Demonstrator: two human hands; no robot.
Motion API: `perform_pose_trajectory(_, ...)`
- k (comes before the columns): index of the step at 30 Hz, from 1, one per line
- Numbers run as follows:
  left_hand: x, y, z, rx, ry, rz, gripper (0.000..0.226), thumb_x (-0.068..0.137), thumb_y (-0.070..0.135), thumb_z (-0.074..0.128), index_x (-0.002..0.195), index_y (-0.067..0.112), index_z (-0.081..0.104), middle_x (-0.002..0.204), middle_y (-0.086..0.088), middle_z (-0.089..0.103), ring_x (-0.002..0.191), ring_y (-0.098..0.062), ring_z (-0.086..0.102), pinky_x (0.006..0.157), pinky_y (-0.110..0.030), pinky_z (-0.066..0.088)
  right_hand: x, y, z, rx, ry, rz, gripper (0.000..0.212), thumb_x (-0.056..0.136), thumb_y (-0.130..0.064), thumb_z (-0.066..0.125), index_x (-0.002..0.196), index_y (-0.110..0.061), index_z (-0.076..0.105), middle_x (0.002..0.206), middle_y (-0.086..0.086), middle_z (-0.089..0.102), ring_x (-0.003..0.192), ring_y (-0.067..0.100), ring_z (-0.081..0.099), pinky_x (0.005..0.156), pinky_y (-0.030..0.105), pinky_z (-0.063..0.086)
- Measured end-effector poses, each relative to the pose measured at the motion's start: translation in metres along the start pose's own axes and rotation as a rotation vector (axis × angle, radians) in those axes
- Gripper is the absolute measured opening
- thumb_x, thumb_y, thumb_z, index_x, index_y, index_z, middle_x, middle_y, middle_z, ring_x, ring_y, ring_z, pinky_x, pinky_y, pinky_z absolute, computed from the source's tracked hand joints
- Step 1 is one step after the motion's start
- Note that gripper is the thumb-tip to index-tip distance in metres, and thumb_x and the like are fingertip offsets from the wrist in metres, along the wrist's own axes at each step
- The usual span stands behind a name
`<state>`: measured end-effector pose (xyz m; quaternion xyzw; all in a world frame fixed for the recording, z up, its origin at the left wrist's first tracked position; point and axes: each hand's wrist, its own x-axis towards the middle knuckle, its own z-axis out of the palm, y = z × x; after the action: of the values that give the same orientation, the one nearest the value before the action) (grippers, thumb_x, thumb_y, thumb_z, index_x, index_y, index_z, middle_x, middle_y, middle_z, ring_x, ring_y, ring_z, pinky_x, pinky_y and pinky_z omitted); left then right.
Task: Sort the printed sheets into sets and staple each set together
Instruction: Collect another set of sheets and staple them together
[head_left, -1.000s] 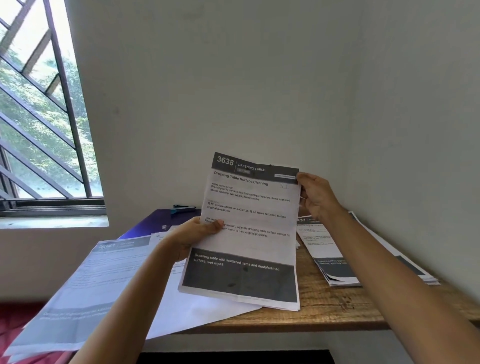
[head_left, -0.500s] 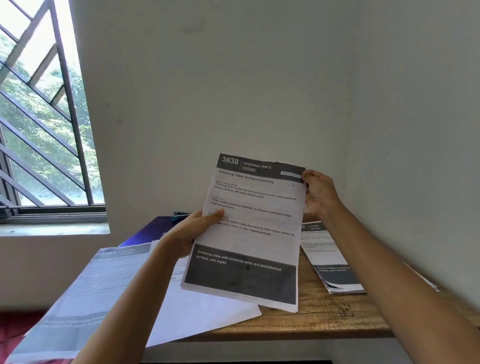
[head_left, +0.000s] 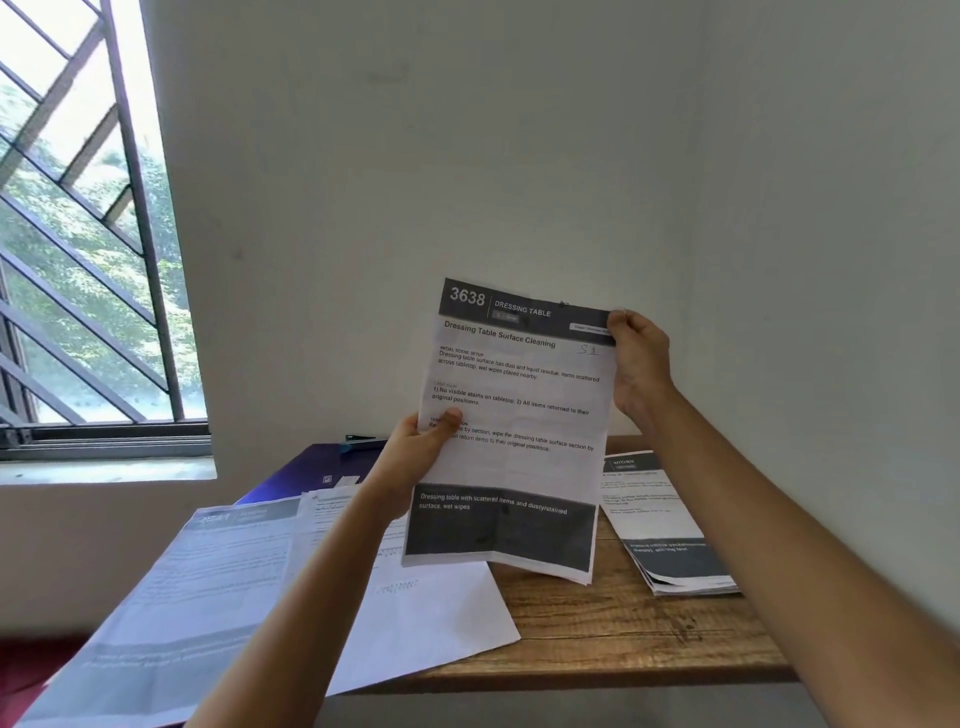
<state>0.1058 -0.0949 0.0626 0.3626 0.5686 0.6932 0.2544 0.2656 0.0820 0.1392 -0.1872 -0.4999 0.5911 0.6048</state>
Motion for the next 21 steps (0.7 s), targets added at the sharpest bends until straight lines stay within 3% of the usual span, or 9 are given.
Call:
perform_pose_trajectory(5,0.003,-0.002,0.004,0.008,0.043,0.014,0.026,0.09,0.033,0.064,0.105,0.013,0.059,0.102,-0.011,0.07,0.086,-0.027,0.069,0.072,-0.037,0.059,0.001,-0.004,0.003,0.013,-0.03,-0.041,0.023,0.096,-0.014,0.054,0.077,-0.021,0.064,0.08,0.0,0.063,0.072,0.015,0.058,0.076,0.035,0.051)
perform_pose_trajectory(13,0.004,-0.015,0.008,0.004,0.102,0.076,0.024,0.089,0.038,0.063,0.097,0.015,0.064,0.094,-0.007,0.073,0.082,-0.025,0.072,0.07,-0.036,0.06,-0.003,-0.006,0.008,0.008,-0.095,-0.139,0.023,0.098,-0.015,0.051,0.08,-0.019,0.063,0.081,-0.001,0.063,0.074,0.014,0.058,0.075,0.031,0.052)
perform_pose_trajectory(21,-0.002,-0.036,0.006,-0.014,0.066,0.041,0.062,0.068,0.049,0.07,0.116,0.01,0.063,0.107,-0.01,0.072,0.093,-0.028,0.071,0.085,-0.048,0.057,-0.009,0.006,-0.001,-0.177,-0.191,-0.138,0.028,0.1,-0.023,0.044,0.081,-0.024,0.064,0.085,-0.003,0.067,0.075,0.011,0.059,0.072,0.028,0.047)
